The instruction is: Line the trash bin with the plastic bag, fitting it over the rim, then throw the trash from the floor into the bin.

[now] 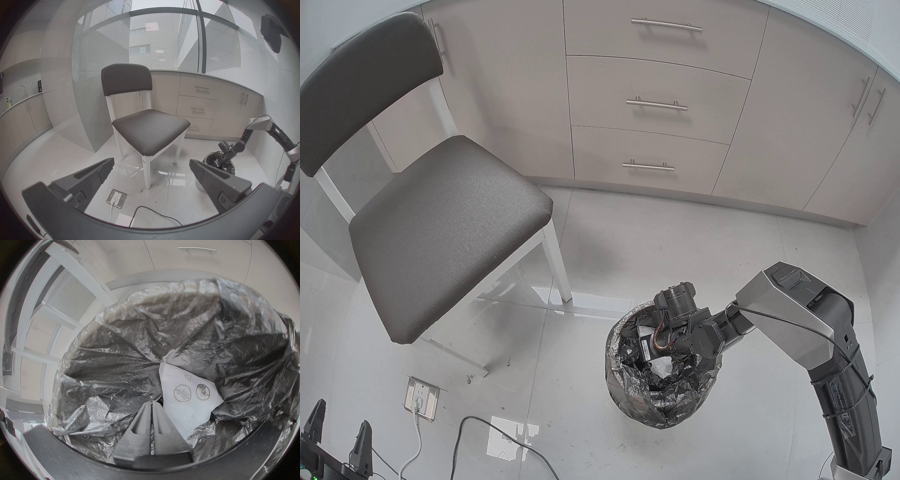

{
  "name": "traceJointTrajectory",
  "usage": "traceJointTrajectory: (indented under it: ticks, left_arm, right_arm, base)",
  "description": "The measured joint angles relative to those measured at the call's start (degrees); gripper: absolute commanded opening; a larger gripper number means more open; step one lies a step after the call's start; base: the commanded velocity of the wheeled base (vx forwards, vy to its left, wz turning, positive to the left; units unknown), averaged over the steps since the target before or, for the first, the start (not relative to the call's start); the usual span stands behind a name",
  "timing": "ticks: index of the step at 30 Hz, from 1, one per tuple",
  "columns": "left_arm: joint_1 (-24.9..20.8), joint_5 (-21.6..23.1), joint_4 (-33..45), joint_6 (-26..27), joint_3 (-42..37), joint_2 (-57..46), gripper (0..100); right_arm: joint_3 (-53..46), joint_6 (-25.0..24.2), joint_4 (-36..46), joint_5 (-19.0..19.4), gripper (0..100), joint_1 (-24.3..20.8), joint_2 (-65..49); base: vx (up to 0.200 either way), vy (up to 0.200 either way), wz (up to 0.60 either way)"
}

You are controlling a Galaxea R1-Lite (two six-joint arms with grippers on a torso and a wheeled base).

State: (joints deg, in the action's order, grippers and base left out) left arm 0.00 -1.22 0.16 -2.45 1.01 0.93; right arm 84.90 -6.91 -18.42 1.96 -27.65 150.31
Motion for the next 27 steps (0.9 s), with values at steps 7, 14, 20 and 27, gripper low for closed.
traceJointTrajectory:
  ticks: [7,14,20,27]
  left_arm:
    - [0.0,0.02,-0.05,0.0,0.0,0.0,100]
    - [0.0,0.0,-0.06,0.02,0.0,0.0,100]
    - [0.0,0.02,-0.11,0.02,0.0,0.0,100]
    - [0.0,0.02,-0.16,0.07,0.0,0.0,100]
  right_arm:
    - [0.57,-1.82,-0.1,0.49,0,0.0,0.32]
    - [-0.83,-1.97,0.11,0.46,0,-0.32,-2.4]
    - [-3.23,-2.52,0.26,0.46,0,-0.4,-8.89]
    - [-7.39,-6.8,0.44,0.22,0,1.44,-20.49]
  base:
    - [0.0,0.0,0.0]
    - [0.0,0.0,0.0]
    - [0.0,0.0,0.0]
    - [0.0,0.0,0.0]
